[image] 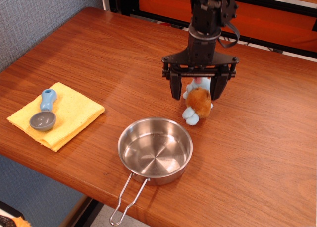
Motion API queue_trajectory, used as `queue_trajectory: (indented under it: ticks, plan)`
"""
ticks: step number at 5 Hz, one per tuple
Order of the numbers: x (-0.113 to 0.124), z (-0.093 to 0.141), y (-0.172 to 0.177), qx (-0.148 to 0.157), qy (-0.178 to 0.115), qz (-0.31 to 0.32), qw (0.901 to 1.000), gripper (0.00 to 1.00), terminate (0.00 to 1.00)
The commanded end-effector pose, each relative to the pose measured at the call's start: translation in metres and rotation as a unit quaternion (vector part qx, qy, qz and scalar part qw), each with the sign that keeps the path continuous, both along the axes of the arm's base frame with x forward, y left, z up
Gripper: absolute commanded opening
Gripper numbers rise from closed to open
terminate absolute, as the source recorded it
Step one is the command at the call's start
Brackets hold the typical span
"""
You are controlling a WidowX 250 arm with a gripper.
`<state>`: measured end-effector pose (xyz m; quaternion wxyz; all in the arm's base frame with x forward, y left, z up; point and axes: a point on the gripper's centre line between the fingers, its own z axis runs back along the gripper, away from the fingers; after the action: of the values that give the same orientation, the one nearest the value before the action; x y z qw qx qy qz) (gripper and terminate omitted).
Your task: Move the toy next to the vessel
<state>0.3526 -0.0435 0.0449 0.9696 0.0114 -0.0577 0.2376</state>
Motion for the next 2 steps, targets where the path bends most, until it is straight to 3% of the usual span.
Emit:
queue_trajectory:
  ticks: [1,2]
  plan:
    - [0.019,-0.0079,-0.0132,-0.016,-0.041,-0.005,0.999,1.0,0.0]
    - [0.0201,-0.0167,-0.0132,-0.007,-0.032,0.001,0.9995,1.0,0.0]
